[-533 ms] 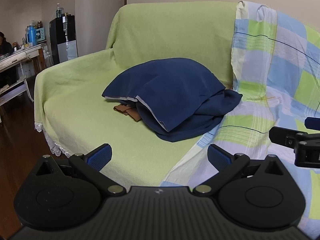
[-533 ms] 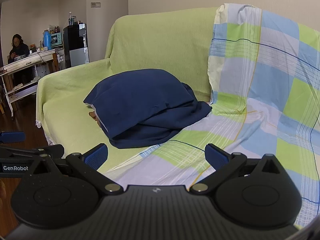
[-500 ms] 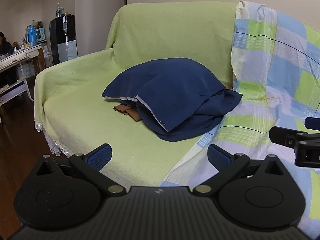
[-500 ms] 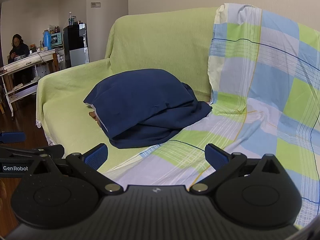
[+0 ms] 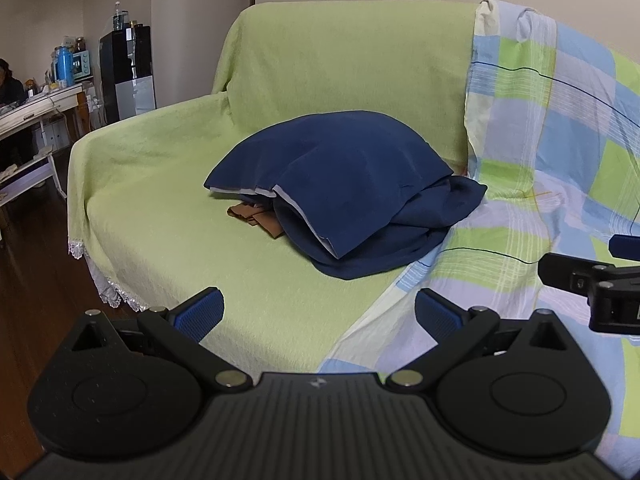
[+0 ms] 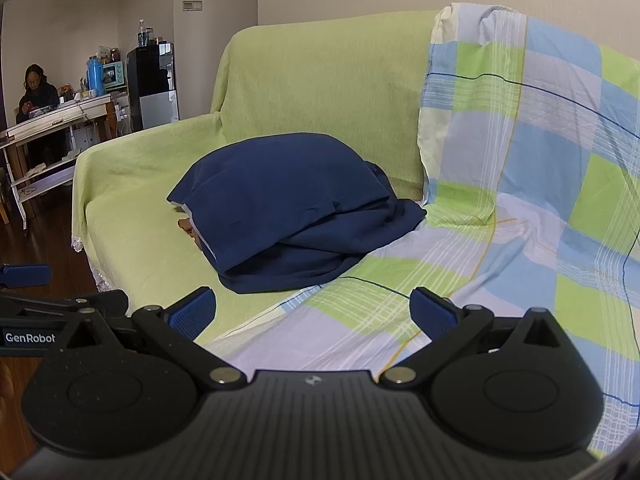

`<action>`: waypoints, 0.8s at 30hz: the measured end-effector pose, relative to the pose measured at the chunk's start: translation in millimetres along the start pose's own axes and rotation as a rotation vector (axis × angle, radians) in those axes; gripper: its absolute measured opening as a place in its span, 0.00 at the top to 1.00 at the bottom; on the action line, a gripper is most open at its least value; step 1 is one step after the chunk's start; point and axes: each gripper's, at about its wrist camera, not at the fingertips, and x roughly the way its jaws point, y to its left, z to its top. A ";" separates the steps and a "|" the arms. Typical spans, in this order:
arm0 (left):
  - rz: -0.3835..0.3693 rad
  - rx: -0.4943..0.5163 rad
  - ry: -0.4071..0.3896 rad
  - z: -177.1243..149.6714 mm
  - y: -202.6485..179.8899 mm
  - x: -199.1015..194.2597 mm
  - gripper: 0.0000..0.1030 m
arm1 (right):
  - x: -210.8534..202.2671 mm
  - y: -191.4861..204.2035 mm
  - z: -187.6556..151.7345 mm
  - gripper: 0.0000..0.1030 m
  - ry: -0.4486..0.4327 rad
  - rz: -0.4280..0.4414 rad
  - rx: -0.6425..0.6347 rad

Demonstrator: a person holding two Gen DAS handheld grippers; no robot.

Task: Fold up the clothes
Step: 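Move both grippers toward the crumpled navy garment on the sofa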

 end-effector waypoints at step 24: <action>-0.021 0.006 0.051 22.4 17.9 61.7 0.00 | 40.3 0.3 -0.2 0.01 0.031 -0.006 -0.032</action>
